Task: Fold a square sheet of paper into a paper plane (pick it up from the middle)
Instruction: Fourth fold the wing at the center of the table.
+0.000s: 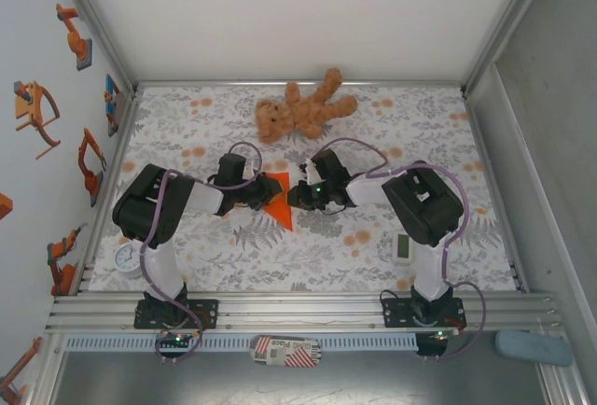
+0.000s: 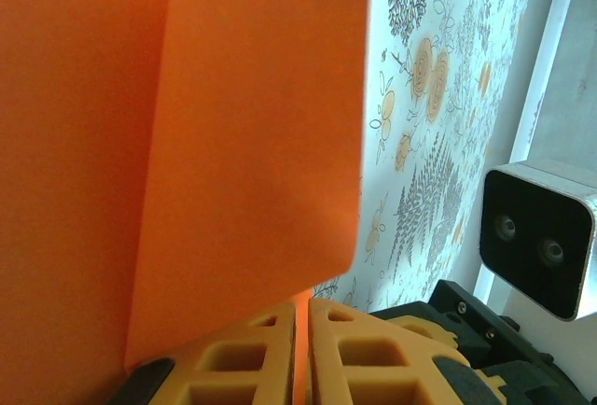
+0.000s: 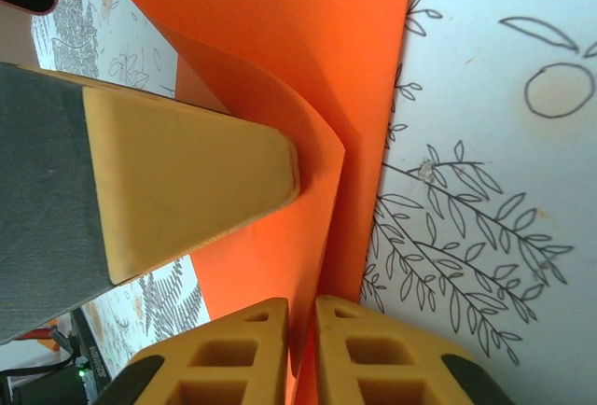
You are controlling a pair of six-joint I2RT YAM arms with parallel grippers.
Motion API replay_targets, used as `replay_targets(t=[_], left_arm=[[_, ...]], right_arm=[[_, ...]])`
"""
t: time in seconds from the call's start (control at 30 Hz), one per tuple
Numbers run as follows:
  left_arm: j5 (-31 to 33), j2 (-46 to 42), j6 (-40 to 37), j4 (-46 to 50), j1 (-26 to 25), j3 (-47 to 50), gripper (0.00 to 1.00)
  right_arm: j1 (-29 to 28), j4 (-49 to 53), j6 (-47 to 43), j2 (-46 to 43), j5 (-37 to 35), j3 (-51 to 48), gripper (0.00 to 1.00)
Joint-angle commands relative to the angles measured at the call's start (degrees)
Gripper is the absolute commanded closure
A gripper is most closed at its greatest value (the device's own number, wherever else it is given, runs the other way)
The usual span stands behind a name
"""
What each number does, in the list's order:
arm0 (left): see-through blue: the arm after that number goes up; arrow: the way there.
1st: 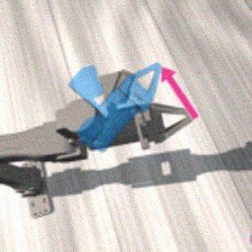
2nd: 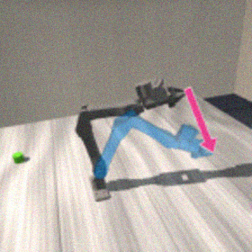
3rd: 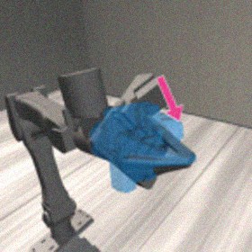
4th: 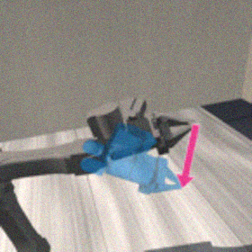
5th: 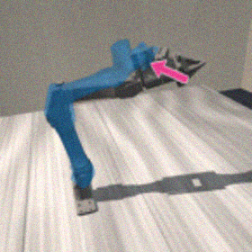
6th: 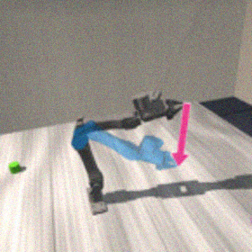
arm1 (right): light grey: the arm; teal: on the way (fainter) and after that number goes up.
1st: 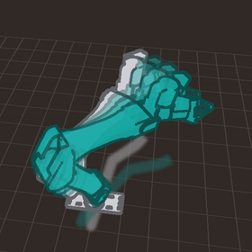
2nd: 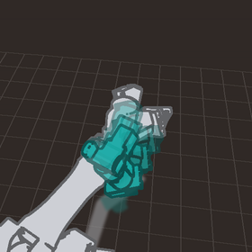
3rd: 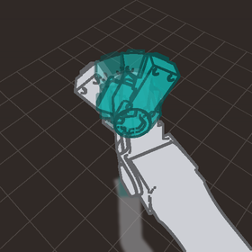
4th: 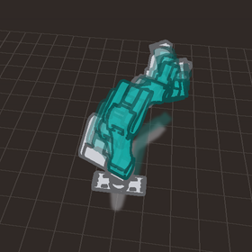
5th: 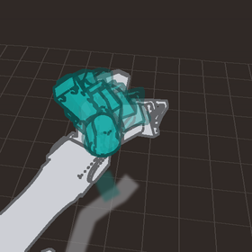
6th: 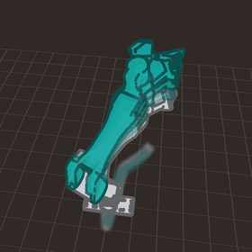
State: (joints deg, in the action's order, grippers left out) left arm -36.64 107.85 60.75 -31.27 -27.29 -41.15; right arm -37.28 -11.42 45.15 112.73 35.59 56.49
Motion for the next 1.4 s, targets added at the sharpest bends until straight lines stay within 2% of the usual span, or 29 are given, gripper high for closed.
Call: replay_targets(t=[0.0,0.3,0.57,0.8,1.37], left_arm=[[-0.4,0.2,-0.2,0.0,0.0,-0.3,0.87],[0.4,-6.5,-1.3,5.0,0.4,-1.2,0.82],[8.0,-13.4,-5.9,16.2,0.2,1.2,0.73],[8.5,-11.6,-6.2,18.3,-0.6,1.0,0.68],[11.9,-8.8,-5.1,23.3,-1.3,-0.1,0.67]], right_arm=[[0.0,-0.3,0.1,1.0,0.5,1.1,0.89],[0.0,-0.4,0.6,0.8,-0.9,-0.6,0.95],[0.1,-1.4,0.6,0.6,-1.4,-1.5,0.96],[0.0,-2.9,0.8,-0.2,-1.2,-2.0,0.97],[0.0,-5.4,2.0,-2.5,-1.5,-4.1,0.98]])
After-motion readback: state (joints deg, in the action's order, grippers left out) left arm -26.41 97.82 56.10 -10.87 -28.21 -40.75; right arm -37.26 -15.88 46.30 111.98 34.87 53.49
